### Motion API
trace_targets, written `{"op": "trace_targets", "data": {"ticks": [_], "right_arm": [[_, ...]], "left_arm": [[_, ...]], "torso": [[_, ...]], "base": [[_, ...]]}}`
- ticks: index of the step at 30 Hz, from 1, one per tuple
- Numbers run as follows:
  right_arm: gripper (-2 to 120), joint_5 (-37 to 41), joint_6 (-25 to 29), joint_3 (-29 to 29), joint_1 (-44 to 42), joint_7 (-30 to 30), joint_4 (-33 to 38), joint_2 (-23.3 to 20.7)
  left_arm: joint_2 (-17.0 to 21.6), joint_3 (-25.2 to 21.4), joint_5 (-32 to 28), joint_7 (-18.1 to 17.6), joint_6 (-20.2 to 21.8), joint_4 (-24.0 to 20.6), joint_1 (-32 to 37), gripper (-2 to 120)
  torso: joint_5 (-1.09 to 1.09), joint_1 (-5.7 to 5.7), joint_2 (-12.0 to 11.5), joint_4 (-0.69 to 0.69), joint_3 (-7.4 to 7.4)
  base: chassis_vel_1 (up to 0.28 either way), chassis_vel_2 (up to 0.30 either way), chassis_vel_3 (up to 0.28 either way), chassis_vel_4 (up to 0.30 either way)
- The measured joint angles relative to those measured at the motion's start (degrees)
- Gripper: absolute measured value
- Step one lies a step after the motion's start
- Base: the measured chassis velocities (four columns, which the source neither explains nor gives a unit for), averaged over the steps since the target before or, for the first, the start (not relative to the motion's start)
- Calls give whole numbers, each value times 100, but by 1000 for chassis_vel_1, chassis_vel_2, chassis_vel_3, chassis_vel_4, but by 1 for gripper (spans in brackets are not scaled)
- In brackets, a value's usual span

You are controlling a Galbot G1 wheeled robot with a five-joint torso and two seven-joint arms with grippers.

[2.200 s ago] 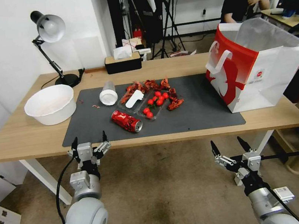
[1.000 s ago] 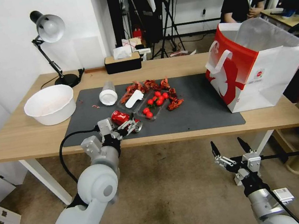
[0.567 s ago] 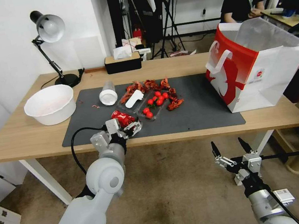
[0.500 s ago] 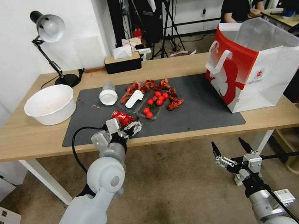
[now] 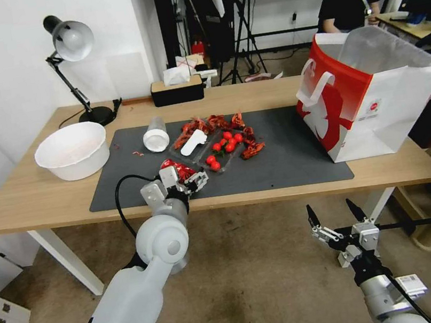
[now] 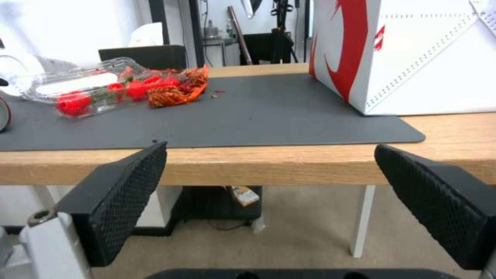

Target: Pick up the trash from the table and place it into the takeout bag.

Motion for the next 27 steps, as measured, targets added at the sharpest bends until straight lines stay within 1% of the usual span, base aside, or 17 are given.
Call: {"op": "trace_targets", "data": {"ticks": [1, 5, 6, 8, 14, 17, 18, 20, 21, 22, 23, 24, 25, 26, 27], "right_arm": [[100, 0, 0, 0, 0, 0, 0, 0], [100, -66, 20, 3, -9, 11, -5, 36], [100, -66, 20, 3, -9, 11, -5, 36], [100, -80, 33, 7, -12, 11, -17, 44], [100, -81, 42, 22, -11, 12, -39, 46], [100, -82, 51, 22, -11, 14, -48, 49], [100, -82, 51, 22, -11, 14, -48, 49], [100, -82, 56, 23, -10, 17, -50, 51], [100, -82, 56, 23, -10, 17, -50, 51], [100, -82, 57, 23, -10, 18, -50, 53], [100, -82, 57, 23, -10, 19, -50, 55], [100, -89, 58, 22, -10, 19, -54, 59], [100, -89, 58, 22, -10, 19, -54, 59], [100, -98, 58, 17, -9, 19, -63, 65], [100, -105, 59, 12, -8, 19, -69, 70]], "left_arm": [[0, 0, 0, 0, 0, 0, 0, 100], [-129, 112, -104, -281, 73, 163, -194, 100], [-129, 112, -104, -281, 73, 163, -194, 100], [-169, 199, -164, -415, 93, 276, -303, 100], [-203, 291, -182, -555, 150, 403, -400, 99], [-158, 297, -186, -663, 214, 424, -380, 84], [-158, 297, -186, -663, 214, 424, -380, 84], [-125, 261, -255, -705, 204, 422, -363, 74], [-125, 261, -255, -705, 204, 422, -363, 74], [-114, 247, -268, -718, 197, 421, -358, 71], [-109, 238, -270, -722, 191, 420, -353, 67], [-88, 209, -272, -730, 180, 414, -339, 59], [-88, 209, -272, -730, 180, 414, -339, 59], [-71, 184, -272, -732, 176, 407, -327, 55], [-50, 157, -266, -732, 172, 398, -314, 49]], "torso": [[0, 0, 0, 0, 0], [0, 0, 0, 0, 0], [0, 0, 0, 0, 0], [0, 0, 0, 0, 0], [0, 0, 0, 0, 0], [0, 0, 0, 0, 0], [0, 0, 0, 0, 0], [0, 0, 2, 0, -1], [0, 0, 2, 0, -1], [1, 0, 2, 0, -1], [1, -1, 2, 0, -1], [0, -2, 2, 0, -1], [0, -2, 2, 0, -1], [0, -2, 2, 0, -1], [0, -1, 2, 0, -1]], "base": [[0, 0, 0, 0], [0, 0, 0, 0], [0, 0, 0, 0], [0, 0, 0, 0], [0, 0, 0, 0], [0, 0, 0, 0], [0, 0, 0, 0], [0, 0, 0, 0], [0, 0, 0, 0], [0, 0, 0, 0], [0, 0, 0, 0], [0, 0, 0, 0], [0, 0, 0, 0], [0, 0, 0, 0], [0, 0, 0, 0]]}}
